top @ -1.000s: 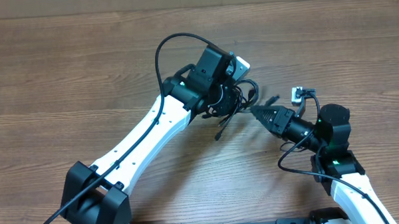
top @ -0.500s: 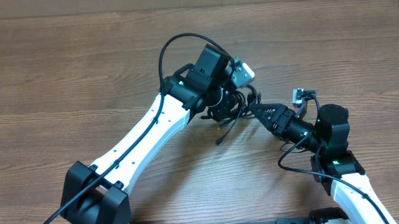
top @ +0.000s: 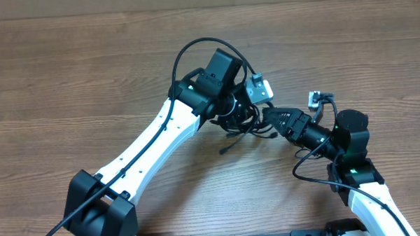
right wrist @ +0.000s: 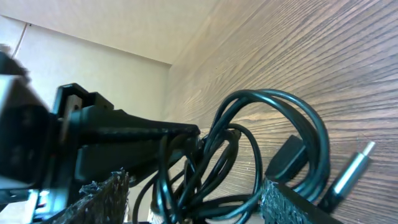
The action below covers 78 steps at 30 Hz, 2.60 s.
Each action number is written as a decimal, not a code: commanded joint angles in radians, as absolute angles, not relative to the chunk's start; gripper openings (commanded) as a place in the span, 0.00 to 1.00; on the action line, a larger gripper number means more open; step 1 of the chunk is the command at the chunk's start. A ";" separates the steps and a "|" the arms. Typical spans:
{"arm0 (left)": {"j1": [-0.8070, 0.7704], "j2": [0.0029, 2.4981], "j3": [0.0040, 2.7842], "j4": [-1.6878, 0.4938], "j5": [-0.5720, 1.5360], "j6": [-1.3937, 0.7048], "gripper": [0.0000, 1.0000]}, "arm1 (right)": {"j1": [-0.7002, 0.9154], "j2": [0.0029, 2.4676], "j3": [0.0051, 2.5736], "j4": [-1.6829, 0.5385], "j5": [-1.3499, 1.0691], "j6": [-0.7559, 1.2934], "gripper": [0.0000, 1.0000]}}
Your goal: Untangle cables
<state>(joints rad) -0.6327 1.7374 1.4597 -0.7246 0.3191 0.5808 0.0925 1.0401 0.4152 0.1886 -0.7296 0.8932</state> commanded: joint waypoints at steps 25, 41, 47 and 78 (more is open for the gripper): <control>-0.630 1.741 1.488 -0.606 0.725 0.546 0.04 | 0.096 1.038 0.432 0.084 -0.628 0.943 0.68; -0.635 1.741 1.488 -0.642 0.532 0.510 0.04 | 0.096 1.038 0.432 0.084 -0.622 0.973 0.68; -0.635 1.741 1.488 -0.653 0.347 0.365 0.04 | 0.096 1.038 0.432 0.087 -0.622 0.973 0.68; -0.635 1.741 1.488 -0.737 0.604 0.768 0.04 | 0.096 1.038 0.432 0.005 -0.508 1.048 0.63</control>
<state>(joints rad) -0.6315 1.7531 1.4601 -0.7361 0.5156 0.6621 0.0933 1.0374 0.4156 0.0032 -0.5278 1.0435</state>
